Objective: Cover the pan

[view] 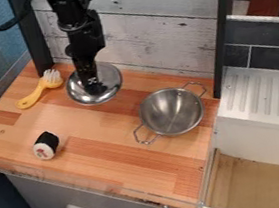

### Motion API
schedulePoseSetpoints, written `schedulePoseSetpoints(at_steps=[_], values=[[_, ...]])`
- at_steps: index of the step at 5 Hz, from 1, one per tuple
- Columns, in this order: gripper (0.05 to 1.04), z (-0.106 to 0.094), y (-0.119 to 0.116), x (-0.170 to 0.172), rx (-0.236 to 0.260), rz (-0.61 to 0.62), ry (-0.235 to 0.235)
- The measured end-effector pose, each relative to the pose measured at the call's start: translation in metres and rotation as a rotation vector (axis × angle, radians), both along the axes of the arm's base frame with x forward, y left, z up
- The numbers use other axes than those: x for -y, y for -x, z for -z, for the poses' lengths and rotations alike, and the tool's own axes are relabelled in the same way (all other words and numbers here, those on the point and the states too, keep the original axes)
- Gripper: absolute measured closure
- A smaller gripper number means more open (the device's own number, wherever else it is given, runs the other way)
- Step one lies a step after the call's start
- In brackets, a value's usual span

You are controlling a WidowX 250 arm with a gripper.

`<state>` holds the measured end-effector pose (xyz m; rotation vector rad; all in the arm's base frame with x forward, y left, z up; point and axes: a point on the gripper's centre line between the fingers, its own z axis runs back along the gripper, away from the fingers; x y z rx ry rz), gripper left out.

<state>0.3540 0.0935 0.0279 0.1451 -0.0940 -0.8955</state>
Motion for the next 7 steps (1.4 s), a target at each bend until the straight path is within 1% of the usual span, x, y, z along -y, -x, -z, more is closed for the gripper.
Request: schedulePoseSetpoints(at_steps=[1, 2, 3, 5, 7], values=[[0.794, -0.019, -0.004, 0.045, 0.063, 0.126, 0.044], [0.794, -0.018, -0.001, 0.077, 0.058, 0.24, 0.063], [0.794, -0.013, -0.002, 0.104, 0.033, 0.333, 0.071], [0.794, 0.011, 0.002, 0.106, -0.042, 0.349, 0.07], [0.794, 0.027, 0.0, 0.11, -0.072, 0.386, 0.076]])
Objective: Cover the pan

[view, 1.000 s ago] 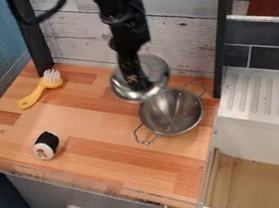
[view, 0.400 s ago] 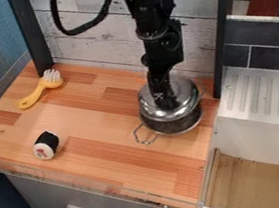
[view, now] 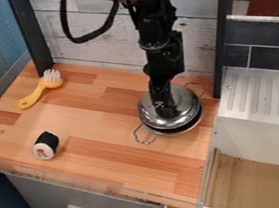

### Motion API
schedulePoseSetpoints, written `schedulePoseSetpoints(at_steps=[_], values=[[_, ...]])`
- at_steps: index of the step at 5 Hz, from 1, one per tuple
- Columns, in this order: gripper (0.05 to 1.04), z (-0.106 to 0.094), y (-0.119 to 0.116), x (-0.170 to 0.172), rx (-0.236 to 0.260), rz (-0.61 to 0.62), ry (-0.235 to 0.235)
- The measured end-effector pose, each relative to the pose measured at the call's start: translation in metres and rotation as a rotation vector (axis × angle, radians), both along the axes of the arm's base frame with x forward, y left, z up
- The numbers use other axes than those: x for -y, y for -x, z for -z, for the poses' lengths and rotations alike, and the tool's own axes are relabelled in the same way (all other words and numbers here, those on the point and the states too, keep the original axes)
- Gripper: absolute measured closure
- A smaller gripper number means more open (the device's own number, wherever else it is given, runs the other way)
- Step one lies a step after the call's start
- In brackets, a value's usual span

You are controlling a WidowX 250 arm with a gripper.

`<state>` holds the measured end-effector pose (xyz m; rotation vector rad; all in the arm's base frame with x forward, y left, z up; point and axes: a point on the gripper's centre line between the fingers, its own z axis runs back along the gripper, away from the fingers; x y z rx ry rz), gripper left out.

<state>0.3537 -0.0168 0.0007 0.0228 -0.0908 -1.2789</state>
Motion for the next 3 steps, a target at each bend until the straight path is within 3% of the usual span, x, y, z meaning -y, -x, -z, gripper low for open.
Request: schedulePoseSetpoints(at_steps=[1, 2, 3], values=[[0.794, -0.0004, -0.0004, 0.0036, 0.002, 0.024, 0.007], [0.734, -0.0003, 0.0001, 0.0076, 0.002, 0.04, 0.031], [0.428, -0.0003, 0.0013, 0.0095, -0.005, 0.048, 0.043]])
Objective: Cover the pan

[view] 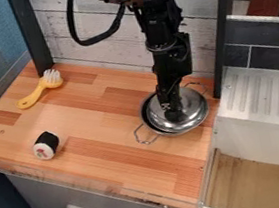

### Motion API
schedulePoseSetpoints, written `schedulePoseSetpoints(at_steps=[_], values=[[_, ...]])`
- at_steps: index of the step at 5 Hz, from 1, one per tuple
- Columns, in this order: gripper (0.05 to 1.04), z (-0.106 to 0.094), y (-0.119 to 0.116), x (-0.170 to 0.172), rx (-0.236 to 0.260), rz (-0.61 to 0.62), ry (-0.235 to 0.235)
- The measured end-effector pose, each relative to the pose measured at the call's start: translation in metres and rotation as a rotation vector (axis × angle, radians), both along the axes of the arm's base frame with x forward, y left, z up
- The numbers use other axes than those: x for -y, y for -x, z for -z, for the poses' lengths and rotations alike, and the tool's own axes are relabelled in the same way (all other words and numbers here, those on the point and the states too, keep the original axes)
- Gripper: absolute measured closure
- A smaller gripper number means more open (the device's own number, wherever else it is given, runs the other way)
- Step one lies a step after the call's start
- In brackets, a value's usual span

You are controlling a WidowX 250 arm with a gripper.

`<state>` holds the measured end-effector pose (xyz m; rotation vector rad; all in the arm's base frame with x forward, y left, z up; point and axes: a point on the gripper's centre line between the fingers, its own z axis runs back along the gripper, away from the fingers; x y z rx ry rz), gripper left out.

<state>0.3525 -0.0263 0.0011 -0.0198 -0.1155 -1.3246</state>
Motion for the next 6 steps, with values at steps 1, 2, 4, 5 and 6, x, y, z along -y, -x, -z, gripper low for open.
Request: schedulePoseSetpoints(at_steps=[1, 2, 4, 5, 6], values=[[0.137, 0.0, 0.001, -0.003, -0.004, -0.005, -0.019], [0.07, 0.0, 0.002, -0.003, -0.007, -0.005, -0.02], [0.08, -0.03, 0.003, -0.01, 0.072, -0.029, 0.005], [0.081, -0.049, 0.004, -0.013, 0.124, -0.021, 0.012], [0.082, -0.049, 0.003, -0.013, 0.125, -0.018, 0.01]])
